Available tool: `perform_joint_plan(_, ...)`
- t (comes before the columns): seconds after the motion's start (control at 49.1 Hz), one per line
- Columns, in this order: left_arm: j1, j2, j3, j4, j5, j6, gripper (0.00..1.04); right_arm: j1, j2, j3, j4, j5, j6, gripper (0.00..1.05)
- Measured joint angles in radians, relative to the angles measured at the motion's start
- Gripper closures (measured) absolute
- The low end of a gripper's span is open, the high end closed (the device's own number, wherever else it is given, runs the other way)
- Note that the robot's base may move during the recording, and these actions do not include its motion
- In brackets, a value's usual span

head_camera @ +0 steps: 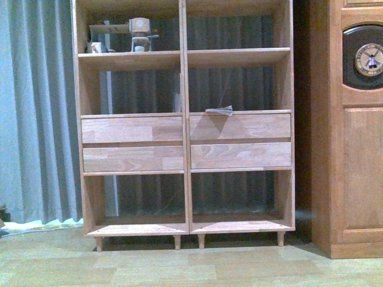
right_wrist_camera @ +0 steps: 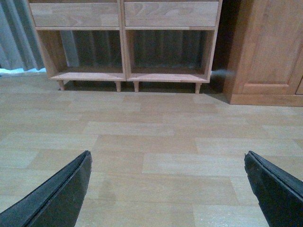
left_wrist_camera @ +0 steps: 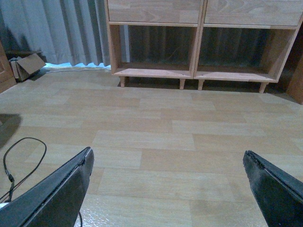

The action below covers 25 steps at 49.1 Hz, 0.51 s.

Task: Organize books on shelf

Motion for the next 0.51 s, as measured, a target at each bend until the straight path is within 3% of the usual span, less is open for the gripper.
perform_joint_plan(0.509, 0.0, 0.0, 0.0, 0.0, 0.0, 0.0, 0.07, 0.0, 0.0, 0.0, 0.0, 0.0, 0.0, 0.07)
